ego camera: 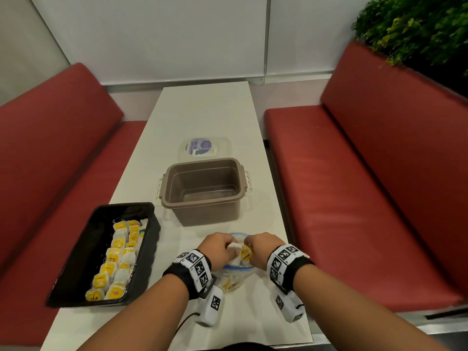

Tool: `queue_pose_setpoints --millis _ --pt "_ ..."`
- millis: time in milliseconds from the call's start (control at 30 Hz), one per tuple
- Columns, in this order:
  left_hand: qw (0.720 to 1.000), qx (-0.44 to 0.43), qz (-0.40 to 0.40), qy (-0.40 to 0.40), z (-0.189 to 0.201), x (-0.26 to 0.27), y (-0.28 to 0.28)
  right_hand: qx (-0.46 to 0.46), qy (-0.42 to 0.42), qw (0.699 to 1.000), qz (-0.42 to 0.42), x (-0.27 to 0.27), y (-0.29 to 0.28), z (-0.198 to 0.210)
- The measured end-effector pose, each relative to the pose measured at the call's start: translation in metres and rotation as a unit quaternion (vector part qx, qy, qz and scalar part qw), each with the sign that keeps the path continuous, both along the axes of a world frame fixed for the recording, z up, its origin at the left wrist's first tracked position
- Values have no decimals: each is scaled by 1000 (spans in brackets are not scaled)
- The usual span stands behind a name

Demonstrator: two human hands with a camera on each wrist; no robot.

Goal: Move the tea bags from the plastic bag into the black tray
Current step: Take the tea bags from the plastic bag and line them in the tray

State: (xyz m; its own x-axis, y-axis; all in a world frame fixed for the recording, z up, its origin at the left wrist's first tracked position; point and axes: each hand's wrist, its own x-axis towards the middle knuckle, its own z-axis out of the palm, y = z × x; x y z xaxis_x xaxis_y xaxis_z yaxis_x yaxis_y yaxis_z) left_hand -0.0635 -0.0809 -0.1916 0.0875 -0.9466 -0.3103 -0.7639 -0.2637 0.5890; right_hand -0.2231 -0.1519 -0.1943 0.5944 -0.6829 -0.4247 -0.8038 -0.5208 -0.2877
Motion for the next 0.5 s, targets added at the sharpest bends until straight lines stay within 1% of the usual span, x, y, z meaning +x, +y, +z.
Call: queue_pose_setpoints --millis 67,133,200,333,500 --pt "1000 -11 17 4 4 2 1 6 4 1000 0 4 0 -1" --pt "999 -6 34 22 8 5 2 8 9 1000 0 8 0 -2" --pt "999 4 34 34 13 7 3 4 17 1000 0 11 1 -1" --pt "1000 3 0 -7 17 10 6 -3 -9 1000 -21 15 2 2" --pt "998 3 -11 -55 18 15 7 -14 -19 999 -34 17 3 9"
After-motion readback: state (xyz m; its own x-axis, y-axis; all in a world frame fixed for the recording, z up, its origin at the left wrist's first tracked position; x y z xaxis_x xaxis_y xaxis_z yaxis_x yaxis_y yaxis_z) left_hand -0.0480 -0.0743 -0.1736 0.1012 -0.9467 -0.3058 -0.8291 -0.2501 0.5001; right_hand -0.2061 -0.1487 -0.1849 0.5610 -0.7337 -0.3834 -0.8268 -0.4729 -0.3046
